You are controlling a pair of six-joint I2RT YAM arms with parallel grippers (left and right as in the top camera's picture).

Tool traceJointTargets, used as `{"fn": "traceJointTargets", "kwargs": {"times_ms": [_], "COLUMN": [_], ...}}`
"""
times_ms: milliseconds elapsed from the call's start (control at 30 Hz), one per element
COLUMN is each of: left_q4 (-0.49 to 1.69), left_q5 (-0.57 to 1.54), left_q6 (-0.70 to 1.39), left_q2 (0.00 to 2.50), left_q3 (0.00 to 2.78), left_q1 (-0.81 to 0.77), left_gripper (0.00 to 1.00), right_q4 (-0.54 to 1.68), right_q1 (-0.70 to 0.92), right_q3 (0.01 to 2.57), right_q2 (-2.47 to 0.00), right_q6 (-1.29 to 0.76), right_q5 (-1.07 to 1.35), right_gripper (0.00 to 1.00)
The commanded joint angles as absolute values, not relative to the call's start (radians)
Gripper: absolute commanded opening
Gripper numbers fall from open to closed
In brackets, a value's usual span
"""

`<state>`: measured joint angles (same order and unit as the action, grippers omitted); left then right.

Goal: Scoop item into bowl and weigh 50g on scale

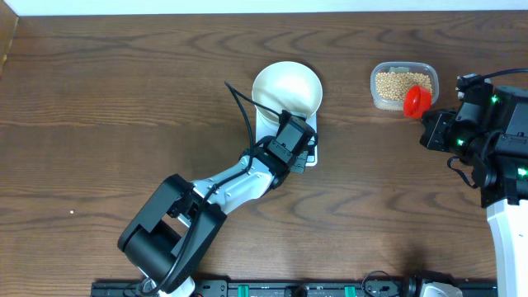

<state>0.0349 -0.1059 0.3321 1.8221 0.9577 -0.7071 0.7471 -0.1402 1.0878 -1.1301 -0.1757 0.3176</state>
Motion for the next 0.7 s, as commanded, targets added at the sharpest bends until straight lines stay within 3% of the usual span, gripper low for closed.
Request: {"fn": "traceJointTargets", "kwargs": {"times_ms": [0, 667], "left_q4": [0.039, 0.052], "left_q5": [-0.117, -0.065], "left_q6": [0.315, 0.437], "left_q2": [1.857, 1.871], "left_q3": [0.95, 0.95], "left_q1": [-0.701, -0.701], "left_gripper": [0.07, 0.07], "right_q4": [0.749, 0.749], "right_q1": [-0.145, -0.145], "right_q3": [1.11, 1.11], "right_q2": [-1.124, -1.124], "right_q6": [-0.159, -0.159], "right_q5": [0.312, 0.313], "right_gripper": [0.01, 0.01]}}
